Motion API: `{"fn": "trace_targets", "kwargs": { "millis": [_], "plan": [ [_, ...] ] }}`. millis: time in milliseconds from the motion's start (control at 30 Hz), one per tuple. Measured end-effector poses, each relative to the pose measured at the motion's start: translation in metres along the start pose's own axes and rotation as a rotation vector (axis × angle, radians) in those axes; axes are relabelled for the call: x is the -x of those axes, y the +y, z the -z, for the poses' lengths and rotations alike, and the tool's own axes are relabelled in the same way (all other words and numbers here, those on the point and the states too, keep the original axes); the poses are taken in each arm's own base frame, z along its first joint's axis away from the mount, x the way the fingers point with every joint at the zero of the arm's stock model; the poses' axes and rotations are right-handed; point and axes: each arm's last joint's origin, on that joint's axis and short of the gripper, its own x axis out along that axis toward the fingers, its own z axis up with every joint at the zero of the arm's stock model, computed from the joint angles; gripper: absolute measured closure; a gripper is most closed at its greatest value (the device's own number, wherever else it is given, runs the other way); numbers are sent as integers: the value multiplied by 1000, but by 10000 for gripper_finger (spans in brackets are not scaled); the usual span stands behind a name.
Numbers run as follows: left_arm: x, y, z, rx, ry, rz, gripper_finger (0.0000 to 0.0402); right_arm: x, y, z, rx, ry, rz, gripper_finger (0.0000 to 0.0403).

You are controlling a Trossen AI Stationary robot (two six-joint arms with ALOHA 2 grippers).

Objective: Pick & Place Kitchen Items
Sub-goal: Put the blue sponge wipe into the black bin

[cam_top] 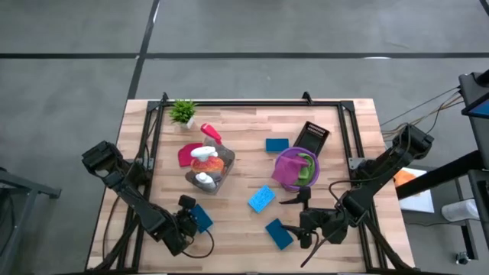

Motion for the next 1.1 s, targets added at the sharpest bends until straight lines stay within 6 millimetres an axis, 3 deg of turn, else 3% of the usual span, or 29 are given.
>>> {"fn": "trace_targets", "kwargs": {
  "millis": [133,333,633,900,1100],
  "plan": [
    [2,-1,-5,36,-33,-11,399,0,0,0,0,0,0,48],
    [24,-3,-34,86,-173,-33,400,-3,2,3,9,9,3,48],
    [51,14,-77,171,-273,6,401,-35,28,17,212,70,19,48],
    [46,43,-95,228,-262,50,401,-58,52,3,390,77,21,48],
    [42,54,-103,214,-290,65,401,-72,47,-7,465,155,29,48]
  ]
}}
